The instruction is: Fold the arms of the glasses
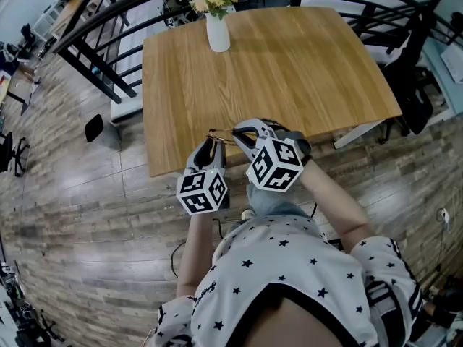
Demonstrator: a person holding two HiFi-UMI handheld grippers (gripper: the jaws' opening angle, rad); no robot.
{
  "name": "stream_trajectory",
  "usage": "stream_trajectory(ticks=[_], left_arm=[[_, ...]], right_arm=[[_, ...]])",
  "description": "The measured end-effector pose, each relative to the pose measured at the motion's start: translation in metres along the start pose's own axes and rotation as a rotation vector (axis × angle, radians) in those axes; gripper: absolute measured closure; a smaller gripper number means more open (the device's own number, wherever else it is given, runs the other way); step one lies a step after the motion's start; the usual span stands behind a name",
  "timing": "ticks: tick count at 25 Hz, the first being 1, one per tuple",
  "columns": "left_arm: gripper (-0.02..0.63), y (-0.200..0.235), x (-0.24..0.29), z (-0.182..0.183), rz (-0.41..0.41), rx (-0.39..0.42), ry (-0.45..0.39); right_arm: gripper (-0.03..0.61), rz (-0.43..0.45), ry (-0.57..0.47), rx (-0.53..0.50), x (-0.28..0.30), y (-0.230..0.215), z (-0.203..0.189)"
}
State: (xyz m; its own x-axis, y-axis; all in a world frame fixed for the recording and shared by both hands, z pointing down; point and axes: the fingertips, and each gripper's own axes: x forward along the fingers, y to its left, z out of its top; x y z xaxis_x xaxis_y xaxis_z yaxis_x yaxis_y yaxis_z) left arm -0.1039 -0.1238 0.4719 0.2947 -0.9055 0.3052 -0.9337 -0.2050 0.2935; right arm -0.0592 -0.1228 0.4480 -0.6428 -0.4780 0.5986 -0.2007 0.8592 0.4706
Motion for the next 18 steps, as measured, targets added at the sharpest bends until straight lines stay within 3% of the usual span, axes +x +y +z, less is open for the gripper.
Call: stream_trajectory(ticks=[18], left_arm=[[0.526,0.005,0.011,-0.003,0.016,-0.016,0.030]], right_arm=[[0.546,-0.003,0.009,0.030,0.010,-0.001,-0.009]])
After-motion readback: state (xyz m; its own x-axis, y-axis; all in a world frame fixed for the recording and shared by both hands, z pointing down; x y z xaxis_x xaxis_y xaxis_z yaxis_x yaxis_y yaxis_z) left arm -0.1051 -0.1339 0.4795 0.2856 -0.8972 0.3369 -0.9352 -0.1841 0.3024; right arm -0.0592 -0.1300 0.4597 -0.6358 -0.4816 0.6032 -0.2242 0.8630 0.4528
